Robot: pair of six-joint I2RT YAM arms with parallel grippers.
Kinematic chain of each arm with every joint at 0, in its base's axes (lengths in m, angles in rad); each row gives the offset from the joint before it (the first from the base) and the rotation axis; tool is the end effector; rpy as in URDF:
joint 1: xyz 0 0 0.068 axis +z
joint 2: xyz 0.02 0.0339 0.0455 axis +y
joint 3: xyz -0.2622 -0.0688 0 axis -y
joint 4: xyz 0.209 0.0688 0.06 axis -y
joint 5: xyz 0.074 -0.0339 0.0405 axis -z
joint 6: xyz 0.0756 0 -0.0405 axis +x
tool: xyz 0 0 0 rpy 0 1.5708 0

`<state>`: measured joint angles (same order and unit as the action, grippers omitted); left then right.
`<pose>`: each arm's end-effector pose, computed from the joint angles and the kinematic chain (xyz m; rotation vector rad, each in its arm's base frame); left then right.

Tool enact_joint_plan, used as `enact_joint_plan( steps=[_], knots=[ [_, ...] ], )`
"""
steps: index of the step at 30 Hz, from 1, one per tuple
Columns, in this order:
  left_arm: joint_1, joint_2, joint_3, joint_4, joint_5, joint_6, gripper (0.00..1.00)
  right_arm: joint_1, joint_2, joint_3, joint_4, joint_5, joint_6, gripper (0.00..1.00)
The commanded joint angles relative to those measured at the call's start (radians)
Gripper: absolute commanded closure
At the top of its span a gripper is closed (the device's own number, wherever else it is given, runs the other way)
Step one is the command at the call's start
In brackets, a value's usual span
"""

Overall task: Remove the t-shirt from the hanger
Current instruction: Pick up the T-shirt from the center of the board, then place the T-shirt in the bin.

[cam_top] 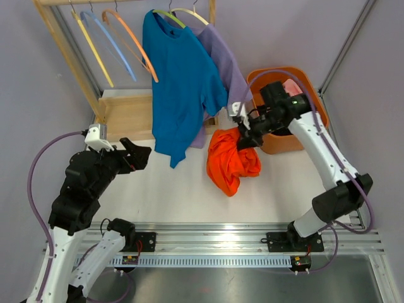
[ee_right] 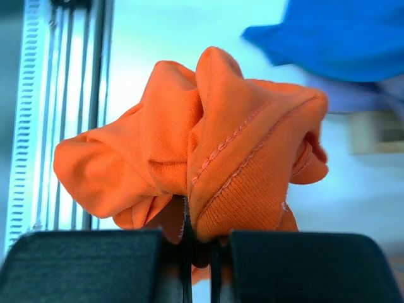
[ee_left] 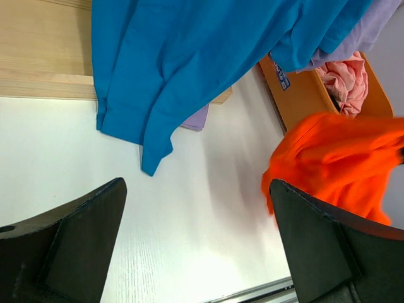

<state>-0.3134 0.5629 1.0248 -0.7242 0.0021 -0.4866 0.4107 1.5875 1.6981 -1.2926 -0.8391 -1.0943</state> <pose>0.0980 -0.0319 0.3615 -0.1603 1.8633 -0.5604 0.2275 0.1604 0.3431 -1.7780 1.5934 0.8425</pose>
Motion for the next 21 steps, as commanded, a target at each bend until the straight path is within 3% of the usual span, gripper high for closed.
enact_joint_plan(
  steps=[1,6,12,13,17,21],
  knots=[
    [-0.001,0.032,-0.009,0.089,0.045,0.011,0.01,-0.093,-0.095,0.116,-0.14,-0.136,0.0,1.0],
    [-0.001,0.06,-0.037,0.144,0.079,0.008,0.01,-0.314,-0.116,0.276,0.037,-0.231,0.249,1.0],
    [-0.001,0.066,-0.04,0.152,0.096,0.019,0.01,-0.545,-0.054,0.463,0.438,-0.195,0.649,1.0],
    [-0.001,0.065,-0.042,0.149,0.098,0.019,0.01,-0.565,-0.037,0.488,0.529,-0.183,0.736,1.0],
    [-0.001,0.031,-0.063,0.152,0.096,0.006,0.01,-0.61,0.093,0.68,0.589,-0.115,0.833,1.0],
    [-0.001,-0.004,-0.088,0.154,0.085,-0.017,0.01,-0.612,0.208,0.707,0.642,-0.034,0.915,1.0]
  ],
)
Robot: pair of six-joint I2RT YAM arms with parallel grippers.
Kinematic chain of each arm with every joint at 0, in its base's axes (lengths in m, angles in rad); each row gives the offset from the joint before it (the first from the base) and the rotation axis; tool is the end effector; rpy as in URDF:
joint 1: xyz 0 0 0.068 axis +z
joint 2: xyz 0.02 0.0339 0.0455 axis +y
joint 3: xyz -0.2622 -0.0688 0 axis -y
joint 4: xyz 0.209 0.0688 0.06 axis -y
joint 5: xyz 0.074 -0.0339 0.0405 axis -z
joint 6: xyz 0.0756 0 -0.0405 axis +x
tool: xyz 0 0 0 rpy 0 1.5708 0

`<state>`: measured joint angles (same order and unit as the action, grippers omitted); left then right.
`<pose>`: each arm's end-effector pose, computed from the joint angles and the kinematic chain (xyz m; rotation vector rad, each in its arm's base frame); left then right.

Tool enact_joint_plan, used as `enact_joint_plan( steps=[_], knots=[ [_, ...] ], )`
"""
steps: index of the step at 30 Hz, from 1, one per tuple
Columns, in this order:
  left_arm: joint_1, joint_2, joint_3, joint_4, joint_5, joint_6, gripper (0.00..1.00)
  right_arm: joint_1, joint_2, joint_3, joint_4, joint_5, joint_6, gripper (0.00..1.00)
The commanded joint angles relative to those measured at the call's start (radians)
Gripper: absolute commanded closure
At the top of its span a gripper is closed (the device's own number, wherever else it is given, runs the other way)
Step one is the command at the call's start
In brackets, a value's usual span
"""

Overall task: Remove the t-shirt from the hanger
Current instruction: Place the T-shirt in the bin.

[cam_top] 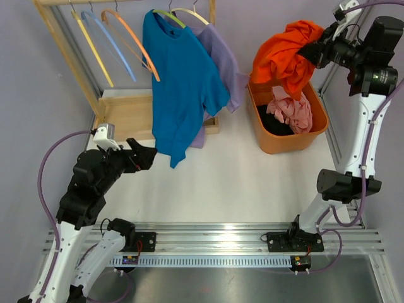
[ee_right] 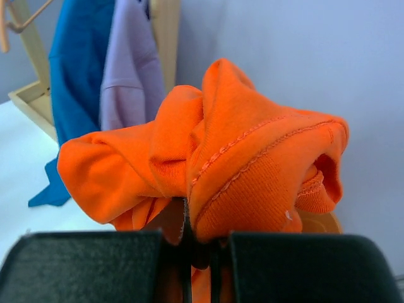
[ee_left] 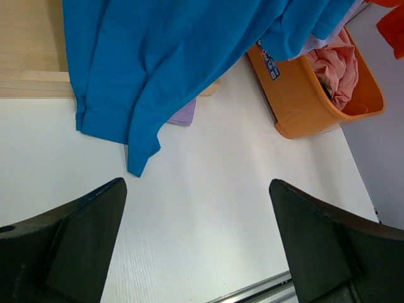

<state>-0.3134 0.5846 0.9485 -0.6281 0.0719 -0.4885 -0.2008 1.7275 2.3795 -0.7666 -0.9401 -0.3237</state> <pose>0.1120 -0.0420 0.3496 -0.1128 1.8772 -0.6239 0.3144 -0.0017 0.5334 -0.7730 1.4608 0.3907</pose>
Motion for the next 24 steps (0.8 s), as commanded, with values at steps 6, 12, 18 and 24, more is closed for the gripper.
enact_joint_plan(
  steps=[6,12,18,24],
  knots=[
    [-0.001,-0.069,-0.031,0.027,-0.015,-0.025,0.01,-0.008,0.103,-0.187,0.165,0.132,0.201,1.0],
    [-0.001,-0.094,-0.062,0.028,-0.018,-0.036,0.01,-0.012,0.136,-0.477,0.138,0.298,0.212,1.0],
    [0.0,-0.045,-0.048,0.033,0.0,-0.012,0.01,0.001,0.302,-0.503,-0.005,0.498,0.112,1.0],
    [-0.001,-0.014,-0.037,0.044,0.011,-0.005,0.01,0.093,0.412,-0.506,-0.105,0.659,-0.079,0.99]
  ],
)
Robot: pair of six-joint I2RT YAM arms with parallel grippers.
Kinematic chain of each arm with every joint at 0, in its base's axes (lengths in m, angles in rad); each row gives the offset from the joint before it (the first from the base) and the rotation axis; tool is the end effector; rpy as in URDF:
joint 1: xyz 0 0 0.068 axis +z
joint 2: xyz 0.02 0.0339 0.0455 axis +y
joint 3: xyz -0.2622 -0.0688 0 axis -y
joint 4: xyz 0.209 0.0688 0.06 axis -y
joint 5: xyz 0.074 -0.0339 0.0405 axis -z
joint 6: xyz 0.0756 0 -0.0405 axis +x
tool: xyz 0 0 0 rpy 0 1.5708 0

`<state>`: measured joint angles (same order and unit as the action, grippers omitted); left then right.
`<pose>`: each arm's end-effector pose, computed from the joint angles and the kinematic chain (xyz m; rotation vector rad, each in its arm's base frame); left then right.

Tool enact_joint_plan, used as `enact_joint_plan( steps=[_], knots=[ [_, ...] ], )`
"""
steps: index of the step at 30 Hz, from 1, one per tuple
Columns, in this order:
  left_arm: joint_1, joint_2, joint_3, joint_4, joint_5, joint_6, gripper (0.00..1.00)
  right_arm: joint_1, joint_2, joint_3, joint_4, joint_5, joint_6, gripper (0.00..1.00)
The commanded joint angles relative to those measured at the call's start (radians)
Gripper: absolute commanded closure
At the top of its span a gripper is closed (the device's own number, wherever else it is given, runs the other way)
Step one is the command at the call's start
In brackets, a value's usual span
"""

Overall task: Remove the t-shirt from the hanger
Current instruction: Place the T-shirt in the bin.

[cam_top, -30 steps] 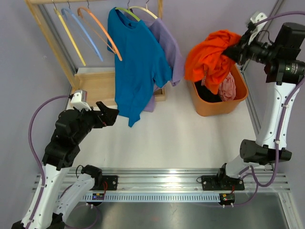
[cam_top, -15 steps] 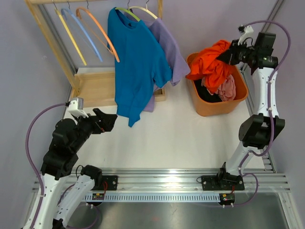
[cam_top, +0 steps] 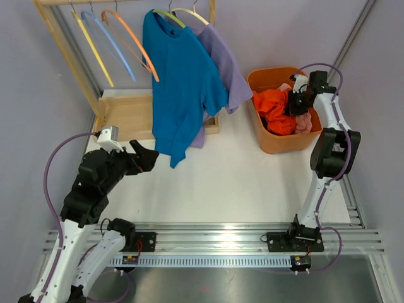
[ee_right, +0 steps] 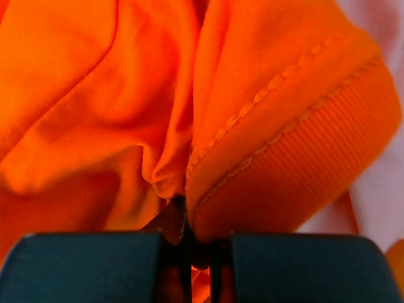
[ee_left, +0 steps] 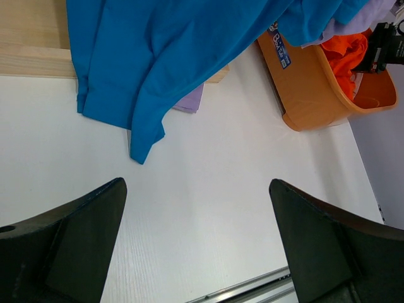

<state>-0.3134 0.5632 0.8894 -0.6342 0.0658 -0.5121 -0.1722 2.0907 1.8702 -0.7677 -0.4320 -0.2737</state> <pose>0.1121 -0.0416 0.3320 -0.1449 1.9213 -0.6231 0.4446 -0.0452 0.2348 -0.2865 2.4490 0.3634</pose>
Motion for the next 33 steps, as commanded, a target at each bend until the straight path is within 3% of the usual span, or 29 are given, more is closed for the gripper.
enact_joint_plan(
  steps=[1,7,12,15,19,22,27,31,33],
  knots=[
    [0.0,0.007,0.019,0.056,0.019,0.014,0.01,0.094,0.077,0.004,-0.139,0.176,-0.187,0.94],
    [-0.001,-0.003,0.013,0.047,0.009,0.009,0.01,0.112,0.121,0.014,-0.191,0.165,-0.228,0.77],
    [-0.001,-0.003,0.011,0.047,0.006,0.007,0.01,0.091,0.074,0.052,-0.208,0.145,-0.243,0.54],
    [-0.001,-0.002,0.008,0.05,0.006,0.009,0.01,0.056,0.014,0.133,-0.248,0.078,-0.242,0.37],
    [-0.001,0.003,-0.004,0.07,0.019,0.006,0.01,0.04,-0.041,0.321,-0.334,0.019,-0.257,0.22],
    [0.0,0.017,-0.009,0.088,0.028,0.0,0.01,0.04,-0.06,0.452,-0.407,-0.048,-0.268,0.17],
    [-0.001,0.032,-0.004,0.096,0.026,-0.003,0.01,0.075,-0.089,0.642,-0.62,-0.425,-0.404,0.15],
    [-0.001,0.038,-0.003,0.099,0.032,-0.002,0.01,0.259,-0.202,0.6,-0.605,-0.488,-0.489,0.15],
    [-0.001,0.041,0.0,0.099,0.038,-0.002,0.01,0.362,-0.264,0.587,-0.491,-0.485,-0.419,0.16]
  ],
)
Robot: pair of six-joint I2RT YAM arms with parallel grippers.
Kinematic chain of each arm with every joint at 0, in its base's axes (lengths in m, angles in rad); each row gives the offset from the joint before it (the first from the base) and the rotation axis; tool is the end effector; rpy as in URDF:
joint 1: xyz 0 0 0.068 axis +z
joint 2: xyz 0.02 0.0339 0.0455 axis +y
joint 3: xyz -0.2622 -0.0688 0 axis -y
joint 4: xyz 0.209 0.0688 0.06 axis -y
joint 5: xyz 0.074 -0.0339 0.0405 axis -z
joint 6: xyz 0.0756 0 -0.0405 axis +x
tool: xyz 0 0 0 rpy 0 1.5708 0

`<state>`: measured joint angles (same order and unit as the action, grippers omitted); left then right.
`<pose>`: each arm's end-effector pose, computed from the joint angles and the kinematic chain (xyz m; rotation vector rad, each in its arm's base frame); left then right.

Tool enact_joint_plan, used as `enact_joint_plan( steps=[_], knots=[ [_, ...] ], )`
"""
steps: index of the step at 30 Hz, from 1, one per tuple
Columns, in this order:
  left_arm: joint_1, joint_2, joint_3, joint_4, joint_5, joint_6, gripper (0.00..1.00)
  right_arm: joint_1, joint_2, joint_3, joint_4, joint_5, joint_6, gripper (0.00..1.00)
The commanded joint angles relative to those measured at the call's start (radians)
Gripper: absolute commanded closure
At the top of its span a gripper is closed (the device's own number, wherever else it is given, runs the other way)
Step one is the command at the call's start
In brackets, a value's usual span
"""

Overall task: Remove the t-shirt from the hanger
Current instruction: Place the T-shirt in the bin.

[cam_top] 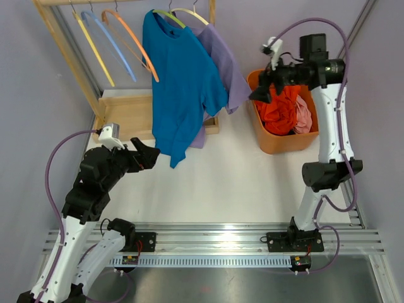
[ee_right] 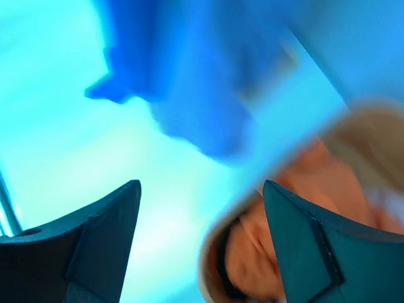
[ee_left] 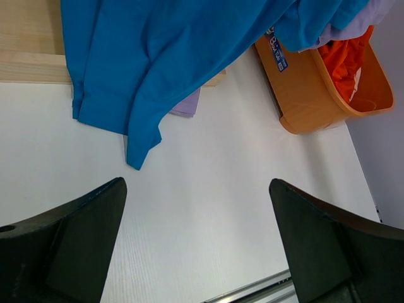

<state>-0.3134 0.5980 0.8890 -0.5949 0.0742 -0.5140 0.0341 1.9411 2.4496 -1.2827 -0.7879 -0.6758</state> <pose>0.1208 -0.0451 0.3339 -0.1404 1.9187 -0.6331 0.3572 0.0658 0.4231 -1.0758 1.8441 0.5505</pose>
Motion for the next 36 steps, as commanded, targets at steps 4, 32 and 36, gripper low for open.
enact_joint_plan(
  steps=[4,32,36],
  knots=[
    [-0.001,0.0,0.004,0.058,0.024,-0.004,0.01,0.24,-0.214,-0.133,0.485,-0.241,0.429,0.21],
    [-0.001,-0.066,-0.051,0.07,-0.024,-0.061,0.01,0.472,0.03,0.037,0.907,0.346,0.691,0.34],
    [-0.001,-0.067,-0.061,0.078,-0.025,-0.063,0.01,0.472,-0.046,-0.067,1.012,0.291,0.601,0.3]
  ],
)
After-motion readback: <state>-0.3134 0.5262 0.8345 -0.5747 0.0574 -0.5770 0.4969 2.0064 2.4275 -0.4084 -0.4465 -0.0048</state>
